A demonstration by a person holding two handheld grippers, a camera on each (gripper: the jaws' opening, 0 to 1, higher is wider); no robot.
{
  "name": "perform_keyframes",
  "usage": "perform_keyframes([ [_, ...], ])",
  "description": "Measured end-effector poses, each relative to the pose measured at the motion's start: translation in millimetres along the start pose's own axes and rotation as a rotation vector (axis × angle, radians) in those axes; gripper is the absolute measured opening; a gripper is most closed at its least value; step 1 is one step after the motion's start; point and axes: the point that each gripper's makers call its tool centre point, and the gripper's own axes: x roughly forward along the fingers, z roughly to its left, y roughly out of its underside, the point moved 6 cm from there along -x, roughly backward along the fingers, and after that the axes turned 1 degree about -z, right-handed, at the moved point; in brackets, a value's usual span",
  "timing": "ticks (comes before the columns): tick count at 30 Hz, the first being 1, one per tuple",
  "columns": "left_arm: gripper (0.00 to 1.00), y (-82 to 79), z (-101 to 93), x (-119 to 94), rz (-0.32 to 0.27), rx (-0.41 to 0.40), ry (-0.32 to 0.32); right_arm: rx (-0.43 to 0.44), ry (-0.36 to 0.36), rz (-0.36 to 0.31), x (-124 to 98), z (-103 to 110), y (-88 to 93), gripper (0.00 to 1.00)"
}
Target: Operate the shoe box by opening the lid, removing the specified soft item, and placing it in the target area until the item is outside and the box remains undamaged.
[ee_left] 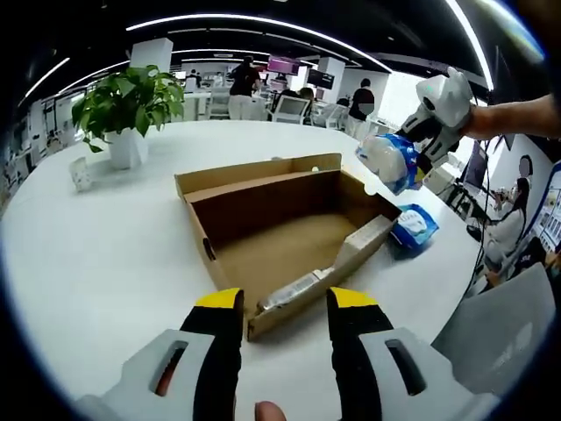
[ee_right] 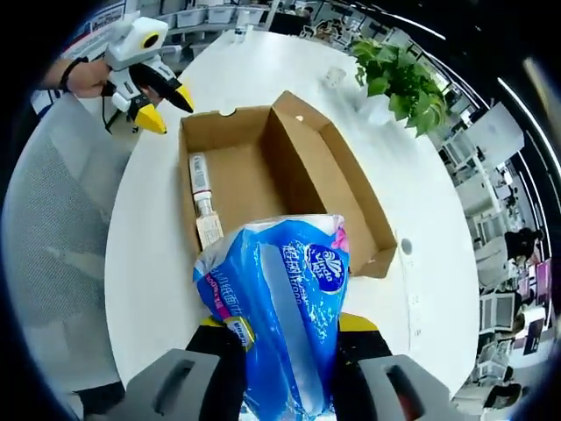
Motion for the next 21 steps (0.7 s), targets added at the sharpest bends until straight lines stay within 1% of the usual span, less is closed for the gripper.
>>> perform_keyframes([
  [2,0.38,-0.7,1.0,0,-0.002,-0.005,-0.004,0.008,0.004,0.010,-1,-1,12.0,0.33],
  [6,0.38,0.3,1.2,0,0.004,0.003,-0.005,0.040,0.011,0.020,-7,4,35.0,0.33],
  [7,0.38,0.3,1.3,0,0.007,0.004,-0.008,0.053,0.012,0.024,-9,5,43.6,0.33],
  [10,0.38,-0.5,4.9,-1,0.004,-0.006,-0.022,0.080,0.012,0.035,-12,11,64.9,0.33],
  [14,0.38,0.2,10.6,-2,0.001,-0.022,-0.045,0.099,0.016,0.047,-19,14,88.6,0.33],
  [17,0.38,1.1,11.7,-3,0.005,-0.022,-0.057,0.118,0.020,0.053,-23,16,107.0,0.33],
  [19,0.38,1.4,12.5,-4,0.010,-0.016,-0.066,0.132,0.020,0.063,-27,19,123.5,0.33],
  [21,0.38,1.8,12.7,-4,0.015,-0.009,-0.072,0.129,0.020,0.076,-29,21,135.8,0.33],
])
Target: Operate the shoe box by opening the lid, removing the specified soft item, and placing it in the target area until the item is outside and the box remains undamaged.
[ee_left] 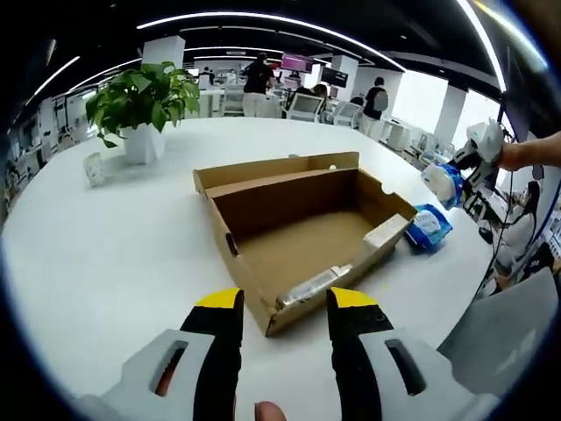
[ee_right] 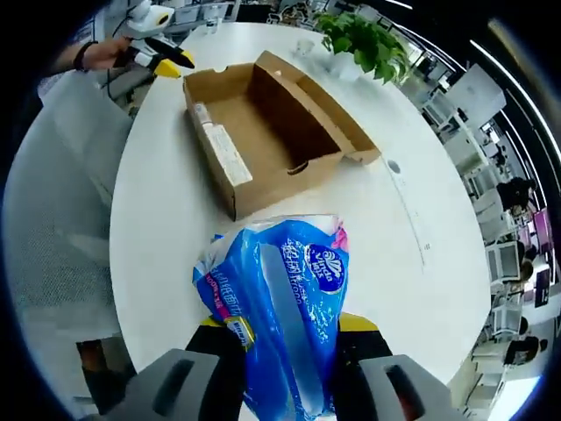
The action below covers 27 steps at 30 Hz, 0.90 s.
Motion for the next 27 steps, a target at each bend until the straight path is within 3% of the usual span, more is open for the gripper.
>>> perform_keyframes([
  [9,0.38,4.0,15.0,-4,0.007,-0.024,-0.056,0.029,0.006,0.051,-8,-2,64.9,0.34],
  [14,0.39,6.8,15.0,-6,0.021,-0.020,-0.079,0.045,0.000,0.075,-14,1,90.5,0.34],
  [27,0.39,7.6,24.1,-17,0.011,-0.047,-0.146,0.021,-0.016,0.106,-12,-8,119.3,0.34],
])
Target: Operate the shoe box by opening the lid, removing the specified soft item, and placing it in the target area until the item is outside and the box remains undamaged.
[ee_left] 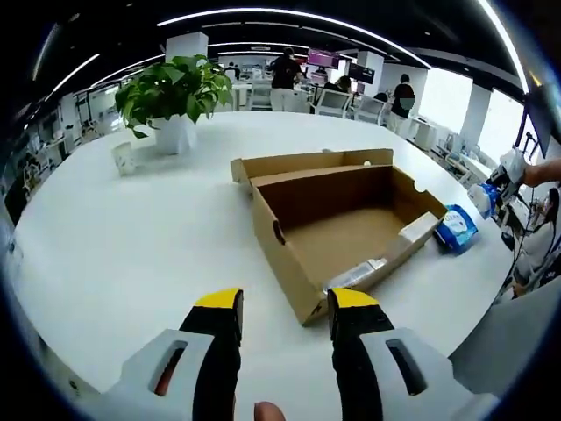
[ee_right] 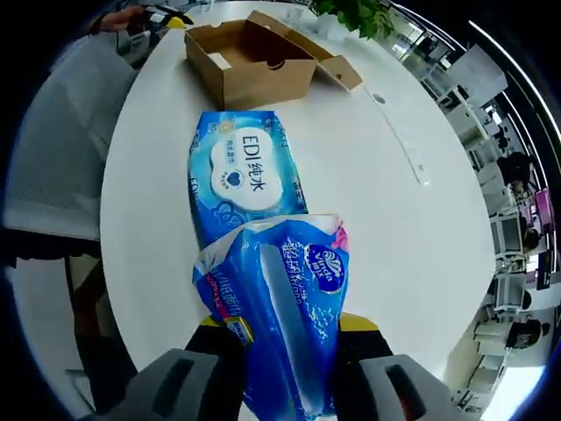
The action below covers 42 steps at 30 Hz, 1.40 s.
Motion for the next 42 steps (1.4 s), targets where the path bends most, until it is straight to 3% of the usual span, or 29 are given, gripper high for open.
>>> perform_keyframes([
  [11,0.39,-0.1,7.1,-3,-0.009,-0.022,-0.039,-0.022,-0.034,0.005,19,-3,5.7,0.35],
  [30,0.40,-1.7,2.4,-1,-0.007,0.002,-0.024,-0.079,-0.082,0.064,49,4,17.7,0.42],
  [42,0.40,-2.2,0.2,0,-0.002,0.006,-0.018,-0.134,-0.071,0.073,49,5,12.0,0.46],
])
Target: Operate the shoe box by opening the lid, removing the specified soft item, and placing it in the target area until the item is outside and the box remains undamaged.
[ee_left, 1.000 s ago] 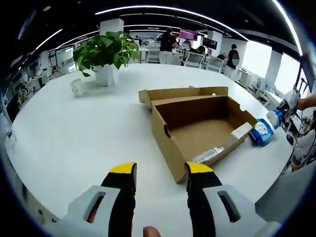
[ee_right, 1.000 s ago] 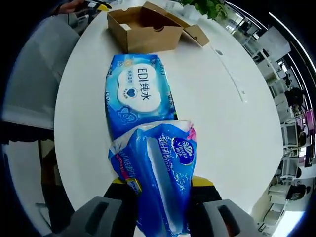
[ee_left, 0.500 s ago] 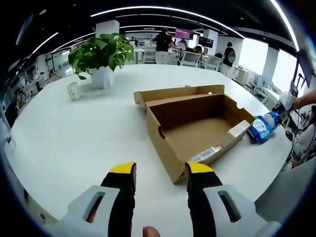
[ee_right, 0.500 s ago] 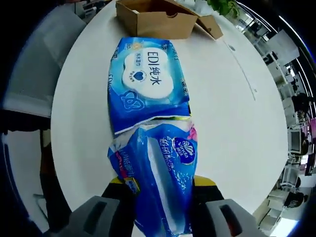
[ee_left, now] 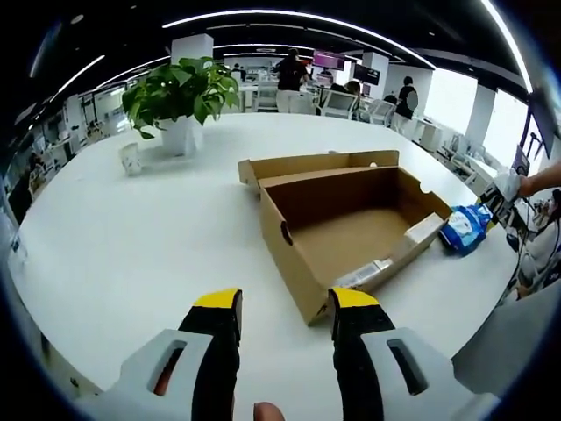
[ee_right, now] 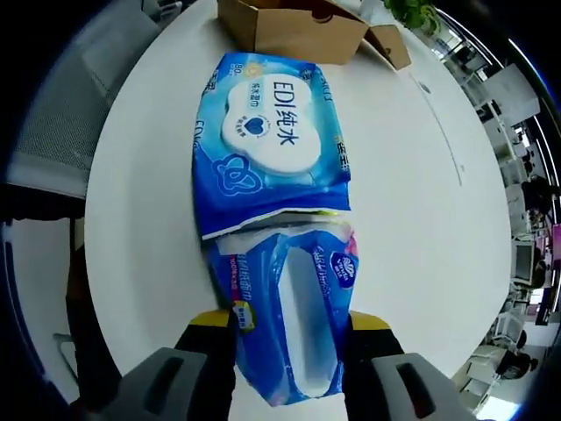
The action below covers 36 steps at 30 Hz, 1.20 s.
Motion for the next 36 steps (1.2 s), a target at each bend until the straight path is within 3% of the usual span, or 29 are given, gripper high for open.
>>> perform_keyframes([
  [6,0.40,-0.8,-2.0,2,-0.004,0.005,0.015,0.001,0.013,0.010,-10,-2,4.9,0.46],
  [13,0.40,-2.4,-10.8,4,-0.008,0.016,0.046,0.121,0.031,-0.019,-22,-1,8.3,0.47],
  [25,0.40,-3.9,-15.2,2,-0.032,-0.001,0.079,0.205,0.072,-0.061,-42,-3,-7.5,0.47],
  [31,0.39,-4.0,-14.4,2,-0.039,-0.014,0.082,0.360,0.112,-0.154,-54,-13,-29.2,0.43],
  [34,0.39,-4.8,-15.4,1,-0.046,-0.028,0.092,0.555,0.114,-0.284,-56,-23,-44.9,0.40],
  [36,0.40,-4.8,-16.9,2,-0.049,-0.039,0.102,0.632,0.123,-0.355,-59,-28,-57.1,0.40],
])
